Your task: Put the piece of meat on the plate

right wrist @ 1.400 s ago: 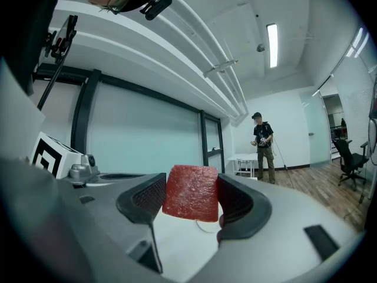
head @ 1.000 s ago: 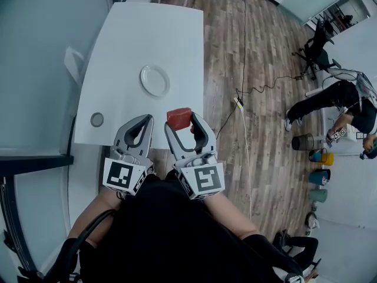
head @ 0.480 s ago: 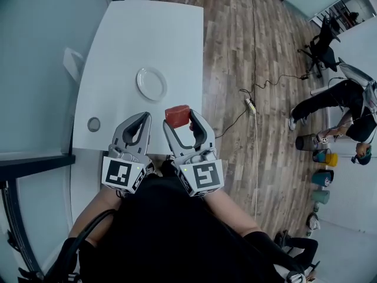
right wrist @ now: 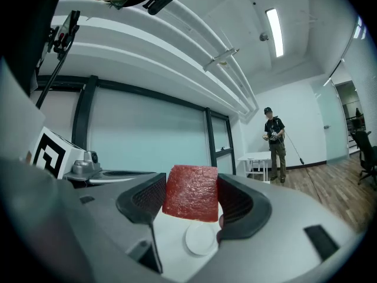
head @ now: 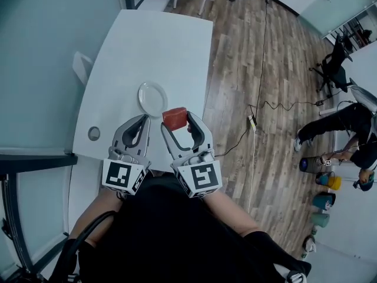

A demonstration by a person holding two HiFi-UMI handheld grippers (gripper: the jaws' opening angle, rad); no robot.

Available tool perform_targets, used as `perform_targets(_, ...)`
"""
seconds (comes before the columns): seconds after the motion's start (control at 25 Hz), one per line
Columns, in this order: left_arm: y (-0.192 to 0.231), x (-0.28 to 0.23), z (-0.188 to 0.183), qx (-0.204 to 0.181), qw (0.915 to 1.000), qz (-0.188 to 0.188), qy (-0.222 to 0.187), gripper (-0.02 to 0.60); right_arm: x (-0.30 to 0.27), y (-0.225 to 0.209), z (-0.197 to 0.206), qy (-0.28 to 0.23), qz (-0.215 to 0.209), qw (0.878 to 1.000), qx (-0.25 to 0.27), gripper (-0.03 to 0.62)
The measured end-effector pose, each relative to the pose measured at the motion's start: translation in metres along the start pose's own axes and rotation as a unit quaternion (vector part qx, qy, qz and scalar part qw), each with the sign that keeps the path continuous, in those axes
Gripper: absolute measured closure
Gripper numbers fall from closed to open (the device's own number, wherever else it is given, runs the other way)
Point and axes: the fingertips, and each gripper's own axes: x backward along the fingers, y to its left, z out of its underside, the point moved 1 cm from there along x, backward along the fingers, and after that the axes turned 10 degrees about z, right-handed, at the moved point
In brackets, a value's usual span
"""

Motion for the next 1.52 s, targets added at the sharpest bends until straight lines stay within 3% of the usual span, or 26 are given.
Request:
perform_targets(0.4,0.007,-0.009,0.007,-0.002,0.9992,-0.031,0.026,0.578,-0.018,-0.015,0.007,0.013,-0.017,1.0,-0.008,0.315)
perform_targets(0.96,0.034,-0.025,0.021,0.028,0.9984,0.015,0.047,0.578,-0.044,-0.011,0.012,0.042,0.027,0.999,-0.007,0.316)
perform_targets(1.52,0.062,-0.02,0.037,0.047,0.9973,0.009,0.055,0.578,-0.073,0.007,0.03,0.065,0.02,0.998,-0.001,0.315)
